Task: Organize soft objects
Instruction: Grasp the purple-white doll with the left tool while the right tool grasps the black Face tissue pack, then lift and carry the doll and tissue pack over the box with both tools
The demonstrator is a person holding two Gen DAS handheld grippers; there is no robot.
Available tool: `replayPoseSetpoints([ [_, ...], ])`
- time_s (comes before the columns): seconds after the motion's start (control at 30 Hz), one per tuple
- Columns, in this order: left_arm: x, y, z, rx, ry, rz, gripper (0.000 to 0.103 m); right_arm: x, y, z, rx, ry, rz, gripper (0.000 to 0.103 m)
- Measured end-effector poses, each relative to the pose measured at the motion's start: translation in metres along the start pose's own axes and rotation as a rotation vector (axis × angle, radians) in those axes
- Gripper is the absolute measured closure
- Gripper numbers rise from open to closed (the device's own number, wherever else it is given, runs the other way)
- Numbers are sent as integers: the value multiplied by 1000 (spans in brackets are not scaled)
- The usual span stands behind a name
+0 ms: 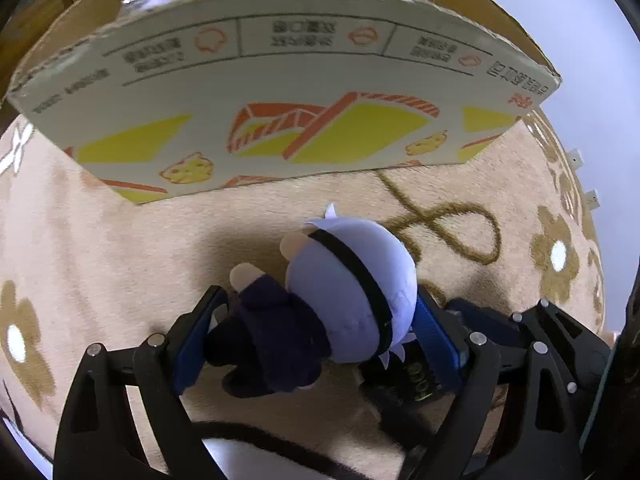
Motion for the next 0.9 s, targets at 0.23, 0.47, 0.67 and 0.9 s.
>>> replayPoseSetpoints([
  [0.23, -8, -1, -11, 31, -33, -23, 15, 10, 1, -7, 22, -9, 30, 43],
  [0.47, -23, -2, -24, 70, -67, -61, 17, 35, -1, -15, 49, -4, 102, 44],
  [0.67, -33, 0, -46, 133, -107, -74, 18, 57, -3, -27, 92, -43, 197, 45],
  [0.9, -30, 6, -73, 222, -126, -89, 18, 70, -13, -49, 214, -51, 222, 45],
])
Point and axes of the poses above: each gripper's, at about its wrist camera, not at the fingertips, and z roughly the way its jaws point, x to its right, y to its underside, the point moved 7 cm from there along z, roughly the way its jaws point, and after that the axes turned 12 degrees about y, right-handed, at the moved point
